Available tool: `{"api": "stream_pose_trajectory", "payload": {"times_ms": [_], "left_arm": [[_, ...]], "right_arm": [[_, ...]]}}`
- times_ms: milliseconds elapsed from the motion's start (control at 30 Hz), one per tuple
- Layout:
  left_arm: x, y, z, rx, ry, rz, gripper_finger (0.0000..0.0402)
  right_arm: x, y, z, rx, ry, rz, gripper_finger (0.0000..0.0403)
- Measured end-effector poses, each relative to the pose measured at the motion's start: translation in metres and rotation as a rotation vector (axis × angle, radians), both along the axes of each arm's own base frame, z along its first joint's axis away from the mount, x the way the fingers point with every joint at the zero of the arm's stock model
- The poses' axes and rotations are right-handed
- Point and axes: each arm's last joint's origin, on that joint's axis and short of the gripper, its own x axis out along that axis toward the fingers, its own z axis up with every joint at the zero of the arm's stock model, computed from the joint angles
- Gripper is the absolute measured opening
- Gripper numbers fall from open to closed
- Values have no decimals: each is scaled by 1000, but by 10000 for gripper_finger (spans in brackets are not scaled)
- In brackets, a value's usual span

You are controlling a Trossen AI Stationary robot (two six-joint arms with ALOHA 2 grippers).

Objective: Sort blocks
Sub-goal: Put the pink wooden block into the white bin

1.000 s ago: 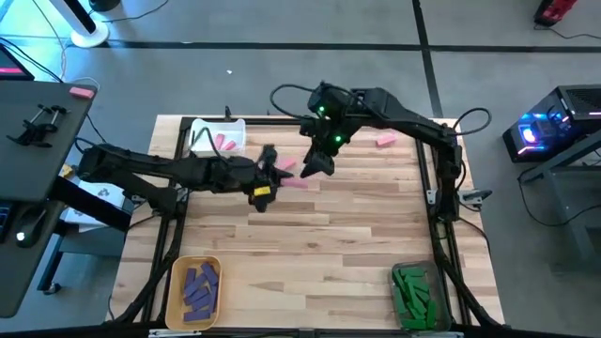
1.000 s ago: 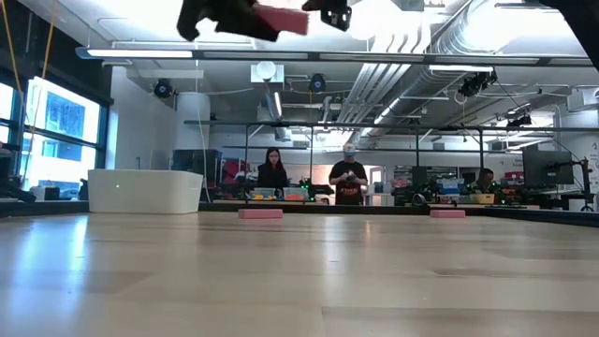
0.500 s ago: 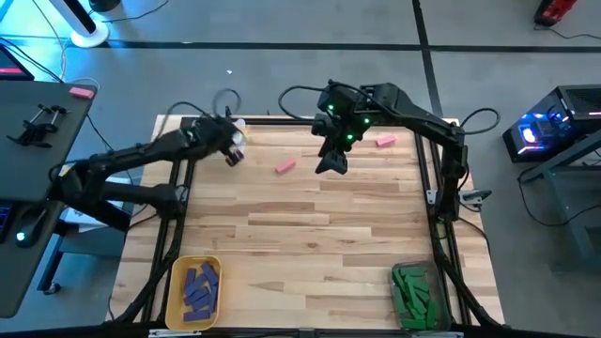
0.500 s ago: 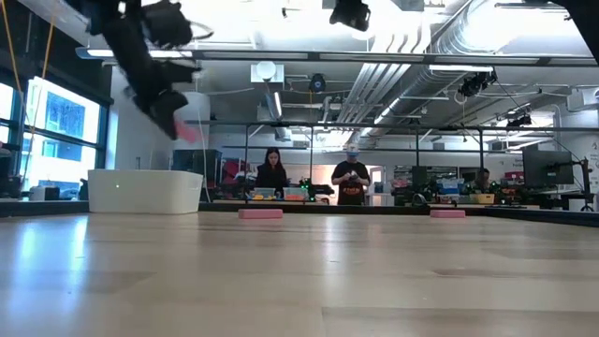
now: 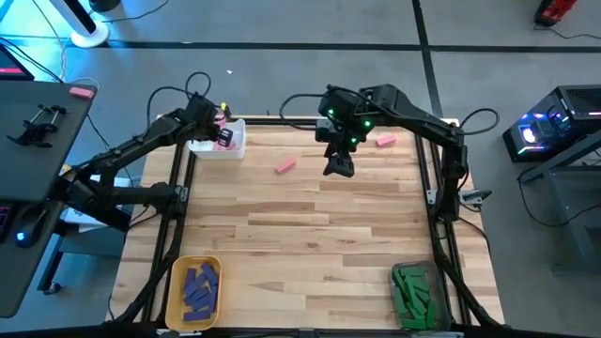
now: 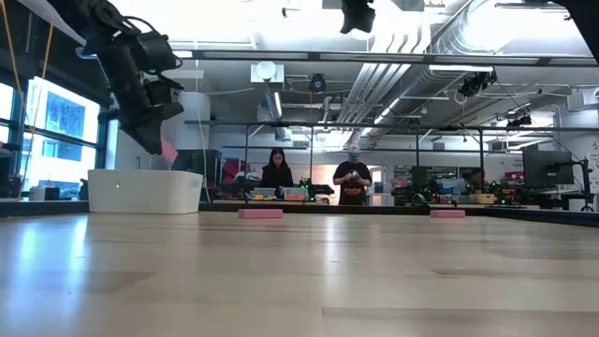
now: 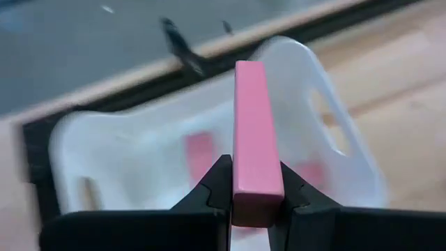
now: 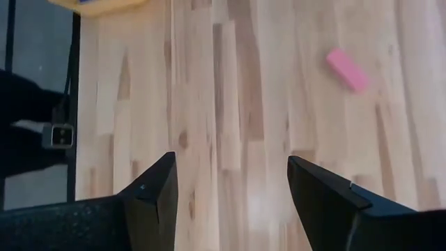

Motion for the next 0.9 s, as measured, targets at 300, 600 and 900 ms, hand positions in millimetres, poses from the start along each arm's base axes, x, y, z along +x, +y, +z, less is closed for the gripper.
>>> {"api": "stream_pose_trajectory", "payload": {"times_ms": [300,600,900], "left_arm": [[-2,-2,-2,-23,13,49,101],[3,-3,3,-90,-85,-29,200],[77,-40,54,50,-243,-392,209]], "right_arm": [[-2,16,0,10,49,13,204],[-17,34,16,-32,30,-62,204],[-42,52,39,-150,-25,-184,204]]}}
